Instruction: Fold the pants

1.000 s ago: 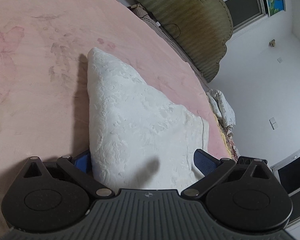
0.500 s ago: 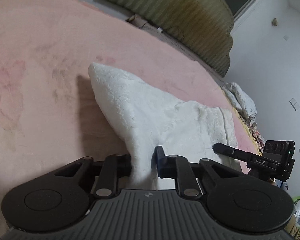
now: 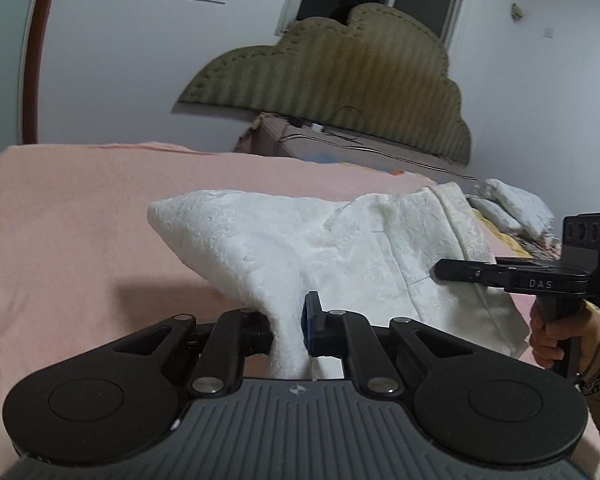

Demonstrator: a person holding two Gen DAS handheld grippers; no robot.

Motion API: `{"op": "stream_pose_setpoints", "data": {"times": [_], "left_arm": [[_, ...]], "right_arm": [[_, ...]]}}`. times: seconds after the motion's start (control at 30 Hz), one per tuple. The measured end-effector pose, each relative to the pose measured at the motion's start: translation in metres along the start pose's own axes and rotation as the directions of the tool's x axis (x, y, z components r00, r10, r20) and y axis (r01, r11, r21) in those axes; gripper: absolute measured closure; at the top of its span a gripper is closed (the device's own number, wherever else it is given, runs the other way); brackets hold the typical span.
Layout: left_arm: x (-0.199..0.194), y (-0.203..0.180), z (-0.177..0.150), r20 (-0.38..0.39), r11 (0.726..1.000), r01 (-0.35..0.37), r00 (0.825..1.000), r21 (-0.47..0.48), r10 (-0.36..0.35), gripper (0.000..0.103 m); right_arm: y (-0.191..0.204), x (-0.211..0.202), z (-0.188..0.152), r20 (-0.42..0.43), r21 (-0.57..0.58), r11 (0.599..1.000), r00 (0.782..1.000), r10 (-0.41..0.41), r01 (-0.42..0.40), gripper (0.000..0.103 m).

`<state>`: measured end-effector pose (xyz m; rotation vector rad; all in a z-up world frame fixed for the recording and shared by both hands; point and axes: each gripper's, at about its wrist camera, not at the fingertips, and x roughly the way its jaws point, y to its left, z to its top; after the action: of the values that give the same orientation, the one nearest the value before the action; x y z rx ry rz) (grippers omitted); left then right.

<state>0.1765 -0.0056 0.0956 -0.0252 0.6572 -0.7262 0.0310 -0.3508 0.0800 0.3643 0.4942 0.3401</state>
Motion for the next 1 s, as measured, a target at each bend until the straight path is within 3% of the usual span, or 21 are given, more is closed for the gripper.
{"op": "stream_pose_setpoints", "data": {"times": [0.17,0.23,0.27,0.33,0.37,0.4,0.47,0.57,0.63,0.7,0.73,0.8,0.87,0.93,1.0], "left_arm": [[0.045,0.028,0.032,-0.018,0.997,-0.075,0.997,0.002,0.075,0.090],[0.070,0.044,0.034,-0.072,0.995,-0.092,0.993,-0.040,0.089,0.086],[0.083,0.055,0.033,-0.118,0.991,-0.111,0.988,-0.071,0.102,0.080],[0.110,0.072,0.025,-0.221,0.978,-0.181,0.963,-0.107,0.154,0.070],[0.113,0.077,0.020,-0.232,0.972,-0.207,0.956,-0.110,0.177,0.063],[0.107,0.079,0.016,-0.208,0.972,-0.203,0.962,-0.120,0.176,0.056],[0.088,0.078,0.013,-0.164,0.972,-0.209,0.968,-0.113,0.189,0.056],[0.059,0.069,0.008,-0.108,0.965,-0.260,0.961,-0.027,0.256,0.052],[0.052,0.062,0.004,-0.118,0.962,-0.273,0.955,0.005,0.271,0.039],[0.061,0.059,-0.002,-0.178,0.953,-0.301,0.936,0.038,0.303,0.034],[0.066,0.059,-0.006,-0.195,0.947,-0.316,0.927,0.052,0.320,0.033],[0.065,0.061,-0.009,-0.186,0.942,-0.334,0.924,0.028,0.333,0.031],[0.053,0.062,-0.008,-0.181,0.942,-0.334,0.928,-0.022,0.325,0.034],[0.037,0.055,-0.011,-0.156,0.942,-0.335,0.932,-0.016,0.328,0.033],[0.029,0.046,-0.014,-0.135,0.936,-0.353,0.927,0.009,0.351,0.033]], "right_arm": [[-0.023,0.056,0.029,-0.009,0.019,0.999,0.999,-0.035,0.035,0.083],[-0.037,0.078,0.028,-0.032,0.051,0.997,0.998,-0.059,0.060,0.083],[-0.044,0.090,0.026,-0.057,0.068,0.994,0.995,-0.077,0.081,0.081],[-0.058,0.116,0.016,-0.147,0.103,0.981,0.978,-0.148,0.164,0.073],[-0.063,0.126,0.009,-0.193,0.102,0.971,0.962,-0.196,0.218,0.060],[-0.066,0.127,0.003,-0.202,0.100,0.963,0.953,-0.227,0.250,0.052],[-0.064,0.113,-0.002,-0.154,0.102,0.959,0.956,-0.248,0.265,0.052],[-0.031,0.081,0.000,-0.027,-0.066,0.923,0.924,-0.380,0.378,0.052],[-0.006,0.068,-0.002,0.007,-0.158,0.942,0.954,-0.300,0.297,0.052],[0.012,0.070,-0.009,-0.030,-0.210,0.956,0.976,-0.217,0.206,0.054],[0.018,0.077,-0.015,-0.074,-0.235,0.952,0.973,-0.220,0.197,0.054],[0.017,0.097,-0.026,-0.157,-0.258,0.930,0.938,-0.307,0.262,0.055],[0.010,0.099,-0.031,-0.151,-0.190,0.926,0.922,-0.355,0.325,0.055],[0.008,0.083,-0.032,-0.095,-0.108,0.934,0.931,-0.352,0.341,0.052],[0.015,0.072,-0.035,-0.060,-0.079,0.957,0.957,-0.283,0.278,0.053]]}}
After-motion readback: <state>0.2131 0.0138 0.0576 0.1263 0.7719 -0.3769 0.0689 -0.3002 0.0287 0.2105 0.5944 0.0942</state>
